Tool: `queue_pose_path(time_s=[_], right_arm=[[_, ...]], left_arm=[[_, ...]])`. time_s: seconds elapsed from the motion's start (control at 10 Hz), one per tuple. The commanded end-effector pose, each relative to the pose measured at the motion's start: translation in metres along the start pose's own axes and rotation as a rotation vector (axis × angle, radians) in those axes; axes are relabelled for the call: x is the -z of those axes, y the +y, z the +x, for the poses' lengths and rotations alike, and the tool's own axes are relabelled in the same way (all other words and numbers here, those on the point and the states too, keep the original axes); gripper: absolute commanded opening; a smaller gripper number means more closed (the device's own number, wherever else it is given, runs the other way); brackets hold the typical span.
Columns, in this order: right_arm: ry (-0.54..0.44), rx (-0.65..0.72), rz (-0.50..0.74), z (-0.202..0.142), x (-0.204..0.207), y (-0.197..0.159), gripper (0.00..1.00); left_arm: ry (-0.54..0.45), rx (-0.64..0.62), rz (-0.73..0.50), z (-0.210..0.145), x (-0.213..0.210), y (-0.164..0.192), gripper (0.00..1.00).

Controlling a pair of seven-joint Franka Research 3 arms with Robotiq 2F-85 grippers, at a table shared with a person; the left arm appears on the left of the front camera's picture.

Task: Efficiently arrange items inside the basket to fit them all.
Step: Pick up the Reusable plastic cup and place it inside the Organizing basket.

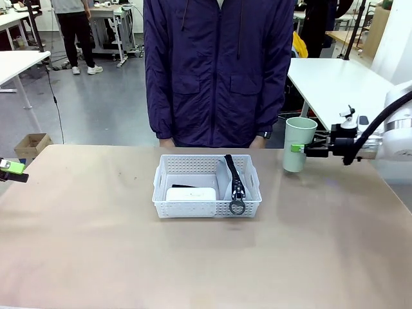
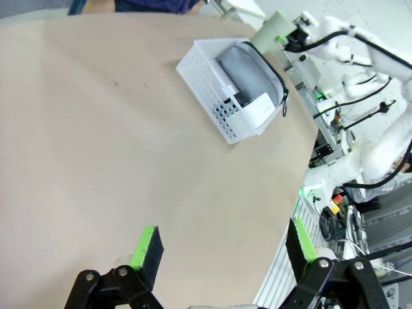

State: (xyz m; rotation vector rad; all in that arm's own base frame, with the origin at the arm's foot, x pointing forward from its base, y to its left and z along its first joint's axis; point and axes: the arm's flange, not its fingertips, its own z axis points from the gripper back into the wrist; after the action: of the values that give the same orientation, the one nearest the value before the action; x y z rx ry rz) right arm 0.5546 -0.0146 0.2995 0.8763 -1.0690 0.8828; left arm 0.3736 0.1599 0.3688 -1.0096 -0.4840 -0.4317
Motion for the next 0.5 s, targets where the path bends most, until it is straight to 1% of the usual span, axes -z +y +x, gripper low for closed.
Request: queue_pose_path(time_s=[0.0,0.1,0.2,0.3,0.4], right_arm=[[0.184,0.086,0.001,0.045,-0.029,0.065,0.00],[0.230,0.087,0.009,0.049,-0.041,0.092,0.31],[0.258,0.092,0.034,0.045,-0.053,0.119,0.00],[0.272,0.087,0.040,0.037,-0.058,0.136,0.00],[0.272,0.101,0.045,0.033,-0.058,0.139,0.00]], left_arm=[[0.001,0.001,0.001,-0.001,0.000,-0.003,1.00],[0.001,0.001,0.001,-0.001,0.000,-0.003,1.00],[0.001,0.001,0.001,-0.001,0.000,-0.003,1.00],[0.001,0.001,0.001,-0.001,0.000,-0.003,1.00],[0.001,0.001,0.001,-0.001,0.000,-0.003,1.00]])
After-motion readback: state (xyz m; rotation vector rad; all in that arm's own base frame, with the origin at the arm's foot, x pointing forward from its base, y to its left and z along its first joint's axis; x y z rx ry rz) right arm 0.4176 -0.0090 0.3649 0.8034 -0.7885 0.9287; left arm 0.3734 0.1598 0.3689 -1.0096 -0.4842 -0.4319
